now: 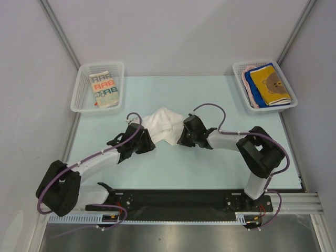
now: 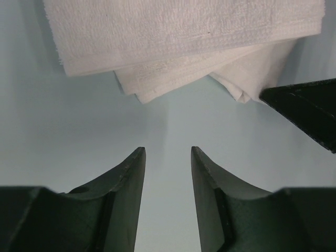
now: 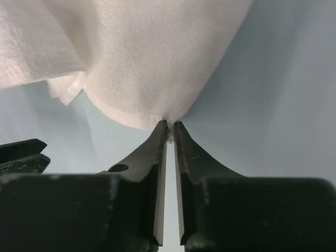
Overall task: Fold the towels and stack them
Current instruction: Flatten out the crumpled towel
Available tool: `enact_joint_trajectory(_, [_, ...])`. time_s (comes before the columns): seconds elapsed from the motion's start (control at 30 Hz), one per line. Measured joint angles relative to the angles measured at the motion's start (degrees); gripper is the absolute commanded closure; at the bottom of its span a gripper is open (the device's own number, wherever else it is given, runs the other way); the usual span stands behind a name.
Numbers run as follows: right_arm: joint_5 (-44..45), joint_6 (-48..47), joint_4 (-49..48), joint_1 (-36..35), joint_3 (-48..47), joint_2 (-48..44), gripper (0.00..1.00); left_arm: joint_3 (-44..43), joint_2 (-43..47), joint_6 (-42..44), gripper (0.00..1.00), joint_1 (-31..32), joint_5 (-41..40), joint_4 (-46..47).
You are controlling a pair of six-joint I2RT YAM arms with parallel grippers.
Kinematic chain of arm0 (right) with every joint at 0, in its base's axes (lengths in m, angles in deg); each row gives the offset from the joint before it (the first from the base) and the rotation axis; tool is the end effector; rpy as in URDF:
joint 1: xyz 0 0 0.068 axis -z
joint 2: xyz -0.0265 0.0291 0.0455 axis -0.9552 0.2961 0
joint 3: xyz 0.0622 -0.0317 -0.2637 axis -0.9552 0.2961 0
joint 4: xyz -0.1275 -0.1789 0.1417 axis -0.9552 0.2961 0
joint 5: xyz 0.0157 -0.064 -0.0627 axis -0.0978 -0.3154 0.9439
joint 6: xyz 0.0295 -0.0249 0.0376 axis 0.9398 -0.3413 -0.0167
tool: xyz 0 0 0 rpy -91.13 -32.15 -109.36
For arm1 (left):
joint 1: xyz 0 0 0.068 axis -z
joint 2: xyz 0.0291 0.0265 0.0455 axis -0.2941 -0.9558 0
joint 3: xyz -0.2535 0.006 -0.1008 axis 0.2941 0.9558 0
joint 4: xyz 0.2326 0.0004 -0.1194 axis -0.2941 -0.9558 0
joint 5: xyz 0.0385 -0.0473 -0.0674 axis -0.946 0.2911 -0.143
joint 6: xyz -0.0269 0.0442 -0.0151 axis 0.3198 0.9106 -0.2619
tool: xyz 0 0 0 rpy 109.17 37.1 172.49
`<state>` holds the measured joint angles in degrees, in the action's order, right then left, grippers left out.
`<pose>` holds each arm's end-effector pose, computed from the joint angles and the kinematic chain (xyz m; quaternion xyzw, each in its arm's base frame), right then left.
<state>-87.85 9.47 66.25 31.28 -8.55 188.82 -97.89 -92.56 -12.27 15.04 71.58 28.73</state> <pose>0.2652 0.2352 0.1492 0.0509 0.9298 0.2611 0.2545 0.2011 -0.1241 0.1826 -0.0932 0.9277 -0.1985 0.3020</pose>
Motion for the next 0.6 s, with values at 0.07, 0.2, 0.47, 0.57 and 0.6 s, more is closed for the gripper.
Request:
enact_joint_trajectory(0.07, [1.5, 0.2, 1.3, 0.2, 0.9, -1.2, 0.94, 0.0, -1.4, 0.4, 0.51, 0.4, -0.8, 1.1])
enact_joint_trajectory(0.2, [4.2, -0.3, 4.9, 0.9, 2.5, -6.3, 1.0, 0.0, -5.2, 1.2, 0.49, 1.7, -2.3, 1.8])
enact_joint_trajectory(0.47, [8.1, -2.3, 9.5, 2.4, 2.7, -14.6, 1.0, -1.5, -10.3, 3.1, 0.5, 2.8, -4.4, 4.4])
enact_joint_trajectory(0.57, [9.7, -3.7, 11.9, 2.1, 2.7, -17.7, 1.0, -1.6, -10.9, 3.7, 0.51, 4.3, -4.1, 5.9])
enact_joint_trajectory(0.6, [10.2, -4.1, 12.8, 1.9, 2.5, -18.5, 1.0, -1.7, -10.9, 3.9, 0.51, 5.1, -3.8, 6.3])
